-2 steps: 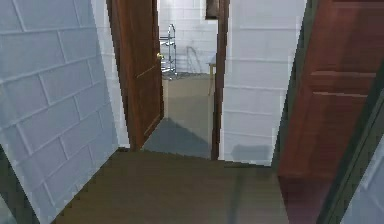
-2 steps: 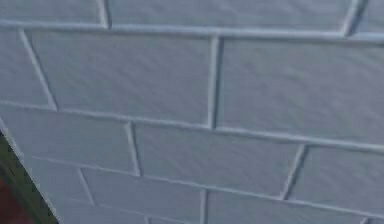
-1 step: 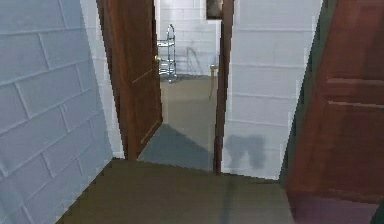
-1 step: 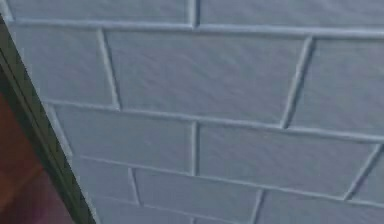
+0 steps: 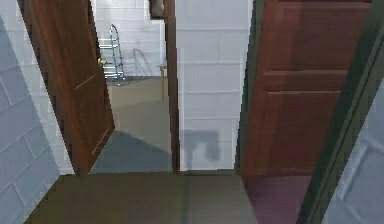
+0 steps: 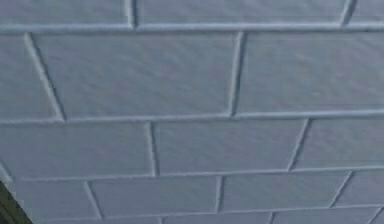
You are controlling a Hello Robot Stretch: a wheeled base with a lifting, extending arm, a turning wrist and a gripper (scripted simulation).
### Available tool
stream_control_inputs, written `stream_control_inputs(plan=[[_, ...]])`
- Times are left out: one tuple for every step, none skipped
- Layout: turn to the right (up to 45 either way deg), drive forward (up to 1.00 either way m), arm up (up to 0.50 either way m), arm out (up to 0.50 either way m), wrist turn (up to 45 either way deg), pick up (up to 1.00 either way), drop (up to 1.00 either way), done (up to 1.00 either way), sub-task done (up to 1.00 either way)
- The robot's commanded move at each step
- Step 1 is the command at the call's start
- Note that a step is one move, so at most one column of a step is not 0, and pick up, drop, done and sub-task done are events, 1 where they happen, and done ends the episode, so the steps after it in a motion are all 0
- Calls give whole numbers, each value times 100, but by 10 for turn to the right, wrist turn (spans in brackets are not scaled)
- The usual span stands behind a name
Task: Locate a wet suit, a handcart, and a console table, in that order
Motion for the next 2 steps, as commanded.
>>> stream_control_inputs(plan=[[0,10,0,0,0,0,0,0,0],[30,0,0,0,0,0,0,0,0]])
